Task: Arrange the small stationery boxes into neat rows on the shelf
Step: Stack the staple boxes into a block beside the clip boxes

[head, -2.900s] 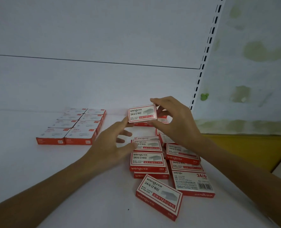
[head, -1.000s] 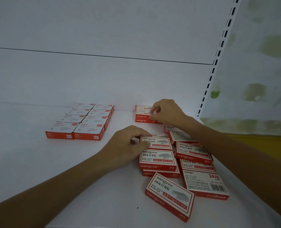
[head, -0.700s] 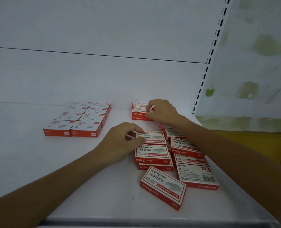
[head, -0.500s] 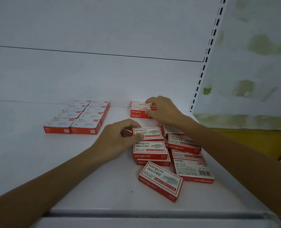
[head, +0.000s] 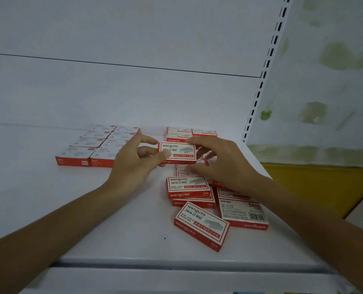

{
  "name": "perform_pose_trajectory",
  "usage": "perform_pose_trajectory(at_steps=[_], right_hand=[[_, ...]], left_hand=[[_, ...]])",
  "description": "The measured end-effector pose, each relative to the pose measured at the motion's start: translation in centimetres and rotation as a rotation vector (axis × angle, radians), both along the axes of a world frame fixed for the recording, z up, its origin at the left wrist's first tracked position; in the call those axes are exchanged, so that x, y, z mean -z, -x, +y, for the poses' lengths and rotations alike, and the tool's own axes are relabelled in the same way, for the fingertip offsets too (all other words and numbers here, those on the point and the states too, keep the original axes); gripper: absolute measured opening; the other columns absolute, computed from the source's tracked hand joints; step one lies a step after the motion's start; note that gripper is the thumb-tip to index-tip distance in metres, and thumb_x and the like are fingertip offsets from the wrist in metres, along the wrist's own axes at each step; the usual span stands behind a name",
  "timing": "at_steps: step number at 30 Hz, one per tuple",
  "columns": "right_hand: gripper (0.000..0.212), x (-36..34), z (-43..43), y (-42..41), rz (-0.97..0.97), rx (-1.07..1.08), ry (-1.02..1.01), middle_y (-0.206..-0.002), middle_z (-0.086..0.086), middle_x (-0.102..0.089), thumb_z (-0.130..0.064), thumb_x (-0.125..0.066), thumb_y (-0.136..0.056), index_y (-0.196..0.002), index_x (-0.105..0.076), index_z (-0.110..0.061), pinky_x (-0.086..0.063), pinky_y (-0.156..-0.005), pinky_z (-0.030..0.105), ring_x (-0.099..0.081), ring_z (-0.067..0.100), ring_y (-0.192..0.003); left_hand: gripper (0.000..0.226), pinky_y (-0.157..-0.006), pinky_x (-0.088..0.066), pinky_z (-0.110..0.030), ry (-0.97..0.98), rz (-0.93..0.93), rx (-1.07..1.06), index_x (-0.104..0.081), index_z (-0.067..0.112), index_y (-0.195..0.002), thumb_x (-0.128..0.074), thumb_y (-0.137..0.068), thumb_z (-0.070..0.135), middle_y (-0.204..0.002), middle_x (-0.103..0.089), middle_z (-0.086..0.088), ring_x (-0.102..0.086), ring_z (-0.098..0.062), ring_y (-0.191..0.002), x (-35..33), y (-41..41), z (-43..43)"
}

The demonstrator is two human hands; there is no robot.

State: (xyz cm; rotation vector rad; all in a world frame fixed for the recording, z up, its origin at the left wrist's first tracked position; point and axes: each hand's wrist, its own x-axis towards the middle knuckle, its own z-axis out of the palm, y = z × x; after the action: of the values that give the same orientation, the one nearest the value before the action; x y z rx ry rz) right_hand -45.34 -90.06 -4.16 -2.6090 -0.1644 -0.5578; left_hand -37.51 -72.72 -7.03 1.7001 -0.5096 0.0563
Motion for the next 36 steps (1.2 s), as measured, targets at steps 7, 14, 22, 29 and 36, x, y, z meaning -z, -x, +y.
perform_pose_trajectory(at_steps=[7,14,22,29,36], right_hand=[[0.048,0.1,-0.9,-0.6,-0.328,0.019,-0.078,-0.111,0.007,-0.06,-0.008,-0.074,-0.074,-0.119,-0.059,-0.008,-0.045,-0.077,0.002,-0.056,0.006,-0.082],[0.05,0.7,-2.4,-0.6,-0.331,0.043,-0.014,-0.111,0.005,-0.061,-0.014,-0.074,-0.075,-0.121,-0.056,-0.008,-0.049,-0.079,0.01,-0.057,0.007,-0.087],[0.048,0.7,-2.9,-1.0,-0.289,0.042,0.012,-0.112,0.006,-0.062,-0.015,-0.073,-0.075,-0.12,-0.058,-0.008,-0.047,-0.079,0.006,-0.057,0.006,-0.086],[0.05,0.3,-4.2,-2.3,-0.238,0.099,-0.099,-0.111,0.002,-0.057,-0.013,-0.074,-0.075,-0.122,-0.058,-0.009,-0.041,-0.074,-0.003,-0.057,0.001,-0.077],[0.049,0.5,-7.6,-4.4,-0.194,0.257,-0.036,-0.111,0.009,-0.061,-0.019,-0.073,-0.075,-0.121,-0.059,-0.008,-0.043,-0.075,0.007,-0.056,0.008,-0.078]], left_hand=[[0.036,-0.071,-0.045,-0.004,-0.107,-0.21,0.128,-0.051,0.041,-0.113,-0.063,-0.08,0.038,-0.107,-0.056,0.029,-0.057,0.011,-0.092,-0.2,1.1,-0.1],[0.06,-0.069,-0.036,0.004,-0.324,-0.298,0.266,-0.019,0.057,-0.121,-0.06,-0.083,0.035,-0.108,-0.037,0.041,-0.035,0.032,-0.097,0.0,1.7,-0.5],[0.061,-0.061,-0.036,0.003,-0.418,-0.277,0.291,-0.011,0.066,-0.108,-0.059,-0.075,0.05,-0.104,-0.027,0.047,-0.029,0.038,-0.092,0.0,1.5,-0.9],[0.072,-0.097,-0.04,-0.022,-0.485,-0.178,0.32,-0.018,0.039,-0.14,-0.052,-0.078,0.051,-0.137,-0.036,0.02,-0.039,0.002,-0.12,0.2,0.8,-1.4],[0.069,-0.103,-0.04,-0.035,-0.631,-0.158,0.373,-0.039,0.031,-0.133,-0.043,-0.069,0.058,-0.14,-0.035,0.011,-0.032,-0.004,-0.125,0.0,1.0,-1.6]])
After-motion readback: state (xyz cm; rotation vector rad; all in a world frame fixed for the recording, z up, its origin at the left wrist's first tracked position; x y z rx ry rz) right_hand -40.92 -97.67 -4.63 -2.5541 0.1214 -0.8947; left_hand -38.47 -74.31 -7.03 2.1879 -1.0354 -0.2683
